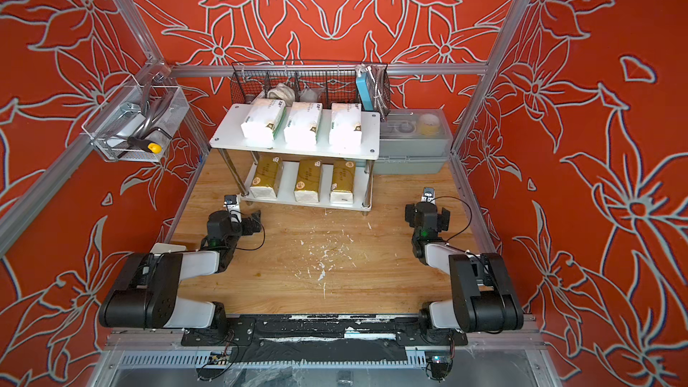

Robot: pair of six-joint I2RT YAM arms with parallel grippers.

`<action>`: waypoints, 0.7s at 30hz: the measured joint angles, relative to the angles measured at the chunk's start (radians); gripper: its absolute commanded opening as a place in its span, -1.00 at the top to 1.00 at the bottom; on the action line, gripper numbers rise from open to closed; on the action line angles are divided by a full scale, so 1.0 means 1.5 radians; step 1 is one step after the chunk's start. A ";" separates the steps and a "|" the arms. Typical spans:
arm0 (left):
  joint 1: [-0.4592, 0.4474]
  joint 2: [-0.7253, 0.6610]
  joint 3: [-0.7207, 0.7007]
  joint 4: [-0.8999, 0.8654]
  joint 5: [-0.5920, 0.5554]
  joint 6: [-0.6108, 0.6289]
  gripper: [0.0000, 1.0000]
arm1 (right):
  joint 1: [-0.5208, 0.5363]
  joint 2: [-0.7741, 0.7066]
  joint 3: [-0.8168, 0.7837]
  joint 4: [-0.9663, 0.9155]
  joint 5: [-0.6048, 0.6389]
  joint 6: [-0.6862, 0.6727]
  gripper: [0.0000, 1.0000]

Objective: Place the tissue boxes on the shelf by color
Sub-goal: Reset both arms

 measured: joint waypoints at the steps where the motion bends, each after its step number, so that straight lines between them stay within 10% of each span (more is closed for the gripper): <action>1: 0.000 0.000 0.000 0.002 -0.001 -0.001 -0.97 | 0.000 0.000 0.000 0.001 -0.001 -0.001 -0.98; 21: -0.002 0.000 0.000 0.007 0.002 -0.006 -0.97 | -0.018 0.012 -0.051 0.093 -0.190 -0.059 -0.98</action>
